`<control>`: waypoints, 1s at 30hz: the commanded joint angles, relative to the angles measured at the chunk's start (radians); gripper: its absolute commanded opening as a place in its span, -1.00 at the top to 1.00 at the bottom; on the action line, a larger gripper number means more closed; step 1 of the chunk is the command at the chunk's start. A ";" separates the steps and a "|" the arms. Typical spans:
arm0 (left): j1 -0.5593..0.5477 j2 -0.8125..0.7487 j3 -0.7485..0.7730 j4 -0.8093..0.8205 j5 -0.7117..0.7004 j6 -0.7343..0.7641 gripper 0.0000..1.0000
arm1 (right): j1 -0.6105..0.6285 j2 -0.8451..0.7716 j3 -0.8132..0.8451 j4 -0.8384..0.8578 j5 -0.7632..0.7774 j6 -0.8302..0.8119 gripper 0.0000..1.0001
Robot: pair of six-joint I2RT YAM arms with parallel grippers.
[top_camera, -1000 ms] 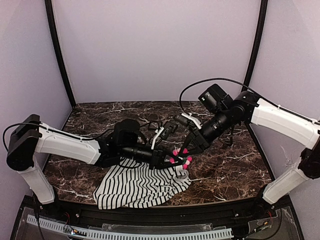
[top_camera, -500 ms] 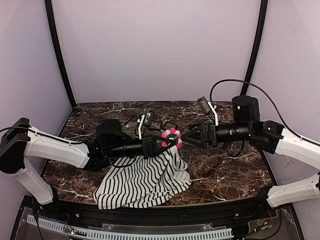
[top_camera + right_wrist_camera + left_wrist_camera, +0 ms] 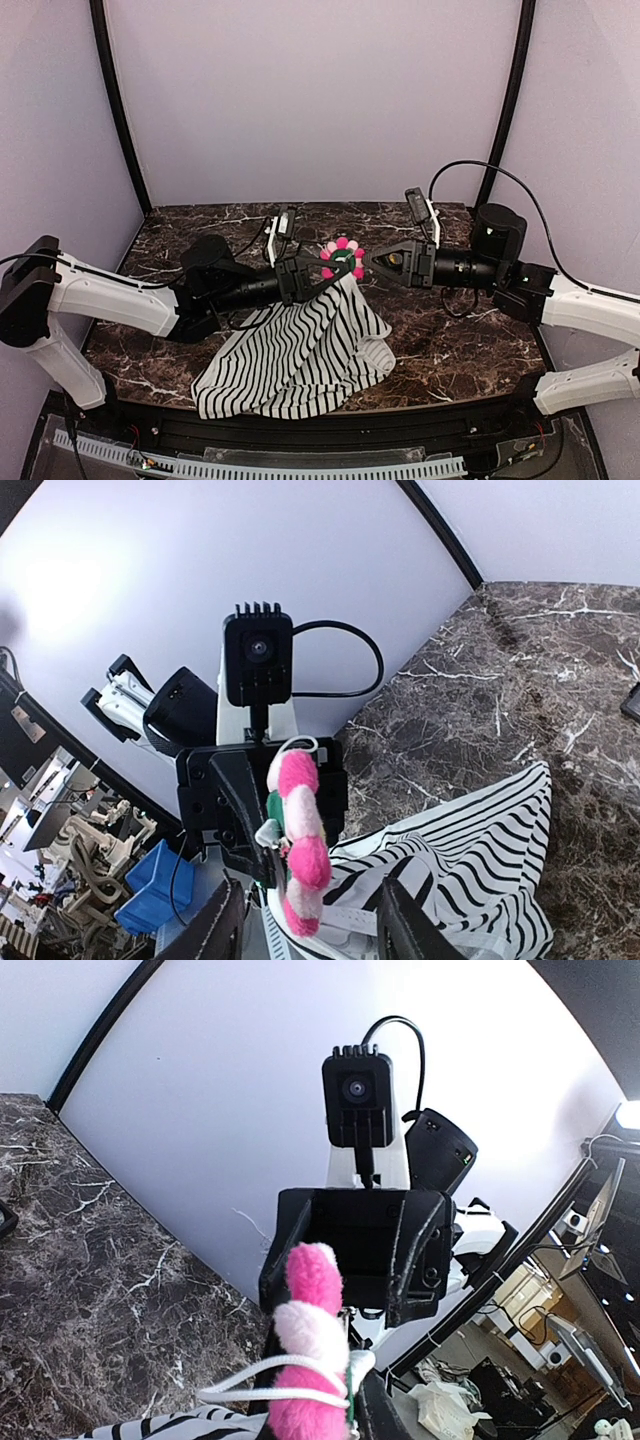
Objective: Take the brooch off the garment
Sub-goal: Pass from the right arm to the left
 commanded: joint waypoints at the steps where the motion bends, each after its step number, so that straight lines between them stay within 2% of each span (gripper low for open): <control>1: 0.002 -0.024 -0.003 0.017 0.012 0.010 0.98 | -0.001 0.005 -0.016 0.130 -0.023 0.044 0.21; 9: 0.001 -0.026 0.006 0.002 0.021 0.015 0.98 | 0.005 0.052 -0.002 0.154 -0.056 0.046 0.47; 16: 0.001 -0.035 0.009 -0.011 0.020 0.023 0.98 | 0.008 0.071 -0.015 0.169 -0.068 0.052 0.49; 18: 0.002 -0.035 0.013 -0.020 0.024 0.024 0.98 | 0.008 0.078 -0.021 0.184 -0.074 0.057 0.62; 22: 0.001 -0.031 0.030 -0.061 0.032 0.039 0.97 | 0.009 0.084 -0.020 0.192 -0.071 0.060 1.00; 23: 0.001 -0.034 0.033 -0.083 0.033 0.044 0.95 | 0.009 0.083 -0.019 0.190 -0.067 0.057 1.00; 25: 0.002 -0.040 0.041 -0.124 0.032 0.061 0.80 | 0.008 0.080 -0.013 0.178 -0.061 0.051 1.00; 27: 0.001 -0.050 0.049 -0.168 0.029 0.080 0.51 | 0.008 0.082 0.000 0.141 -0.051 0.038 1.00; 28: 0.001 -0.053 0.052 -0.184 0.027 0.097 0.23 | 0.009 0.084 0.018 0.108 -0.044 0.026 1.00; 29: 0.001 -0.062 0.052 -0.215 0.019 0.103 0.08 | 0.009 0.086 0.034 0.074 -0.039 0.012 1.00; 30: 0.002 -0.067 0.051 -0.233 0.014 0.120 -0.24 | 0.008 0.089 0.051 0.018 -0.031 -0.003 1.00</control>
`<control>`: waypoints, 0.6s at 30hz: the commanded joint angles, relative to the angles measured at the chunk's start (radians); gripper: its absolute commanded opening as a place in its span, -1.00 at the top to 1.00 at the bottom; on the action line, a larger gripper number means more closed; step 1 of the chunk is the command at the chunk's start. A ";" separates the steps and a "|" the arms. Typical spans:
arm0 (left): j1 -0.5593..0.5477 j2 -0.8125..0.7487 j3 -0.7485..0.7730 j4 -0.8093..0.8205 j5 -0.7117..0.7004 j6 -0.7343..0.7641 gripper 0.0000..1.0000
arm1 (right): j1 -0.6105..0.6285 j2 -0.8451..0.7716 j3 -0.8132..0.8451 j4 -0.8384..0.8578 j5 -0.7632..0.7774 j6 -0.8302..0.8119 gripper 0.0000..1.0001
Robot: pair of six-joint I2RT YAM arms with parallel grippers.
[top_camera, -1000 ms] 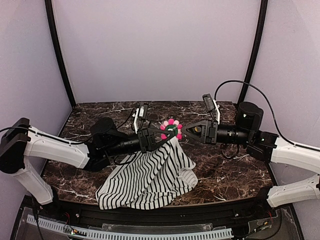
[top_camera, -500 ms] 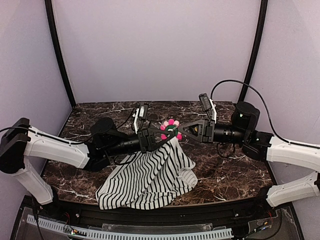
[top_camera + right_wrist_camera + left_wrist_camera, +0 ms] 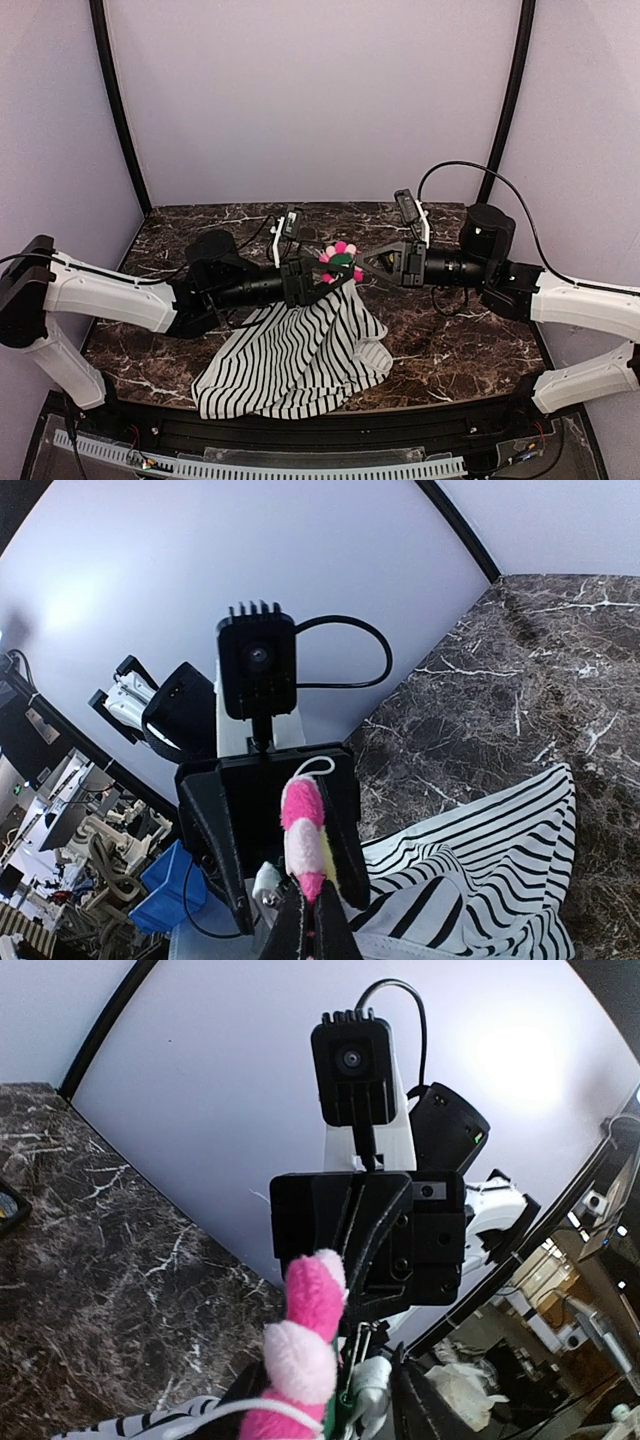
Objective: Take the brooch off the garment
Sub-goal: Pass from the right arm to the left
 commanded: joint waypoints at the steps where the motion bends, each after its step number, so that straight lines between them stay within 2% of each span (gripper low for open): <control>1: -0.001 -0.067 0.023 -0.161 -0.016 0.072 -0.38 | 0.005 0.013 0.077 -0.148 0.023 -0.064 1.00; 2: 0.000 -0.074 0.024 -0.185 -0.023 0.091 -0.61 | 0.005 0.018 0.096 -0.187 0.027 -0.083 1.00; 4: 0.003 -0.095 0.033 -0.264 -0.036 0.126 -0.86 | 0.001 0.026 0.134 -0.268 0.029 -0.117 1.00; 6: 0.004 -0.122 0.052 -0.355 -0.043 0.170 -0.96 | -0.004 0.042 0.171 -0.338 0.016 -0.150 1.00; 11: 0.005 -0.142 0.132 -0.636 -0.071 0.288 -0.97 | -0.011 0.081 0.247 -0.485 -0.033 -0.230 1.00; 16: 0.006 -0.148 0.193 -0.767 -0.096 0.374 -0.96 | -0.014 0.107 0.304 -0.587 -0.047 -0.293 1.00; 18: 0.007 -0.143 0.213 -0.811 -0.096 0.393 -0.85 | -0.014 0.113 0.314 -0.601 -0.055 -0.300 1.00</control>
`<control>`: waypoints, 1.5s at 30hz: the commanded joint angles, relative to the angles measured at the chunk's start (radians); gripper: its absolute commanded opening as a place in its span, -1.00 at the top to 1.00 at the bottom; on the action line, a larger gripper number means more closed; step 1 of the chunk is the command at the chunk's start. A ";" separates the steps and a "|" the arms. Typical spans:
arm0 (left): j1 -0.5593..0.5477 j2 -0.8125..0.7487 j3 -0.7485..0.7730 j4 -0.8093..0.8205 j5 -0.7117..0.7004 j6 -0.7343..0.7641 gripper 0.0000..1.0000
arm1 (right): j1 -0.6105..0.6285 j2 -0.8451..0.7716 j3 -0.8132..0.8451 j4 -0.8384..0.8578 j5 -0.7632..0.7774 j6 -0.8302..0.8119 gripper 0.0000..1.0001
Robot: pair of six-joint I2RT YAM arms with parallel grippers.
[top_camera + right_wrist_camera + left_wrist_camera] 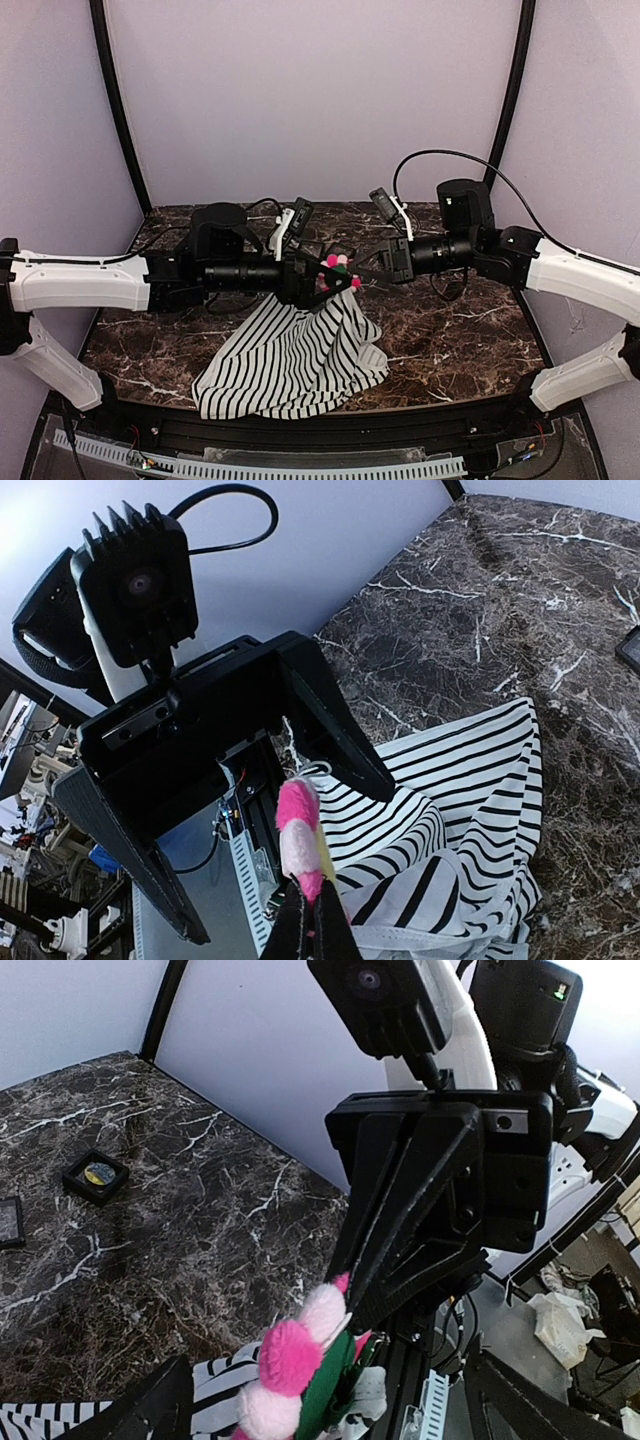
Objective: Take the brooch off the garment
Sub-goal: Pass from the right arm to the left
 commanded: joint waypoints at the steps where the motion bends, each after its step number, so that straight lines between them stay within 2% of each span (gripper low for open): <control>1: 0.005 -0.021 0.052 -0.184 -0.017 0.103 -0.77 | -0.006 0.012 0.049 -0.088 -0.034 -0.061 1.00; 6: 0.005 -0.008 0.066 -0.208 0.003 0.114 -0.75 | -0.005 0.023 0.065 -0.108 -0.042 -0.069 1.00; 13: 0.004 -0.003 0.079 -0.212 0.005 0.122 -0.40 | -0.005 0.031 0.076 -0.130 -0.050 -0.081 1.00; 21: 0.004 0.023 0.099 -0.212 0.033 0.118 -0.36 | -0.004 0.029 0.071 -0.138 -0.049 -0.078 1.00; 28: 0.004 0.032 0.104 -0.204 0.043 0.116 0.13 | -0.006 0.021 0.066 -0.143 -0.048 -0.078 1.00; 34: 0.004 0.041 0.104 -0.198 0.054 0.112 0.29 | -0.004 0.022 0.067 -0.144 -0.050 -0.078 1.00; 39: 0.004 0.043 0.105 -0.195 0.053 0.114 0.60 | -0.006 0.026 0.066 -0.146 -0.052 -0.086 1.00; 45: 0.004 0.053 0.110 -0.182 0.077 0.111 0.82 | -0.006 0.033 0.065 -0.145 -0.057 -0.091 1.00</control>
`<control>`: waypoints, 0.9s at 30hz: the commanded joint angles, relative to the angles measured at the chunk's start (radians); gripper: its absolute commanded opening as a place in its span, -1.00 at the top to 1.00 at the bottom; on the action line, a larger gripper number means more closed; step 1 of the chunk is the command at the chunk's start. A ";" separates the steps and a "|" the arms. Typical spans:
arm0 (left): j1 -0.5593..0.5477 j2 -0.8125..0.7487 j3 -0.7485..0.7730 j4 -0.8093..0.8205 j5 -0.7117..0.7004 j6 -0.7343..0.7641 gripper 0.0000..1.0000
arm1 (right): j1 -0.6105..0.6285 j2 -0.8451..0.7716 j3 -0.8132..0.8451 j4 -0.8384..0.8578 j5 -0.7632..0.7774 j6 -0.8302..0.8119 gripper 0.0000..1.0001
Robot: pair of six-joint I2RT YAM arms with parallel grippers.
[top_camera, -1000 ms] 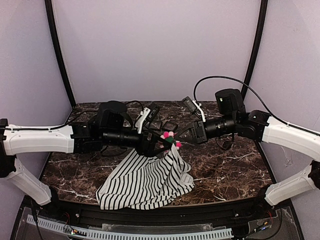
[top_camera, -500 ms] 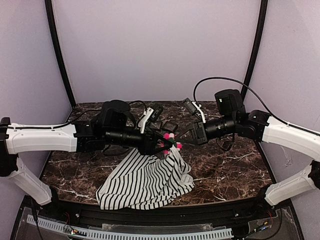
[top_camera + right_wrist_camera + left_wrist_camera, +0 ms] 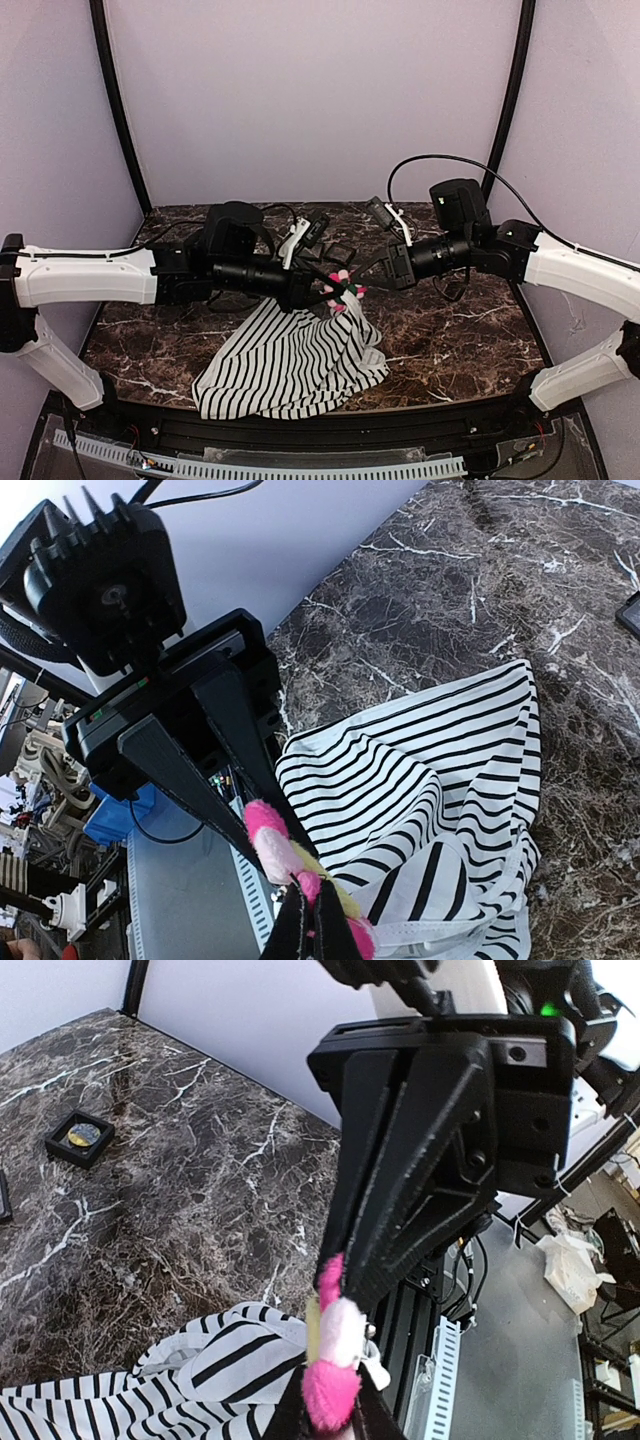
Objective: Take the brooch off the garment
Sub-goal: Pass from the right arm to the left
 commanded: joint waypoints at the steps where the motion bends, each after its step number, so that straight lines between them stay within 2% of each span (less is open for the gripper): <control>1: 0.003 0.012 0.031 0.016 0.025 0.001 0.89 | -0.005 0.007 0.015 0.017 -0.023 -0.011 1.00; 4: 0.003 0.020 0.033 0.030 0.058 -0.006 0.98 | -0.008 0.000 0.014 0.034 -0.026 -0.010 1.00; 13: 0.048 0.032 0.087 0.029 0.213 -0.036 0.98 | -0.041 -0.107 -0.076 0.207 -0.016 0.057 0.27; 20: 0.134 0.030 0.154 0.017 0.359 -0.032 0.98 | -0.044 -0.211 -0.257 0.534 -0.074 0.132 -0.41; 23: 0.161 0.034 0.169 0.018 0.408 -0.021 0.98 | -0.043 -0.228 -0.306 0.632 -0.067 0.156 -0.52; 27: 0.173 0.034 0.173 0.003 0.467 0.028 0.98 | -0.037 -0.214 -0.343 0.742 -0.042 0.185 -0.52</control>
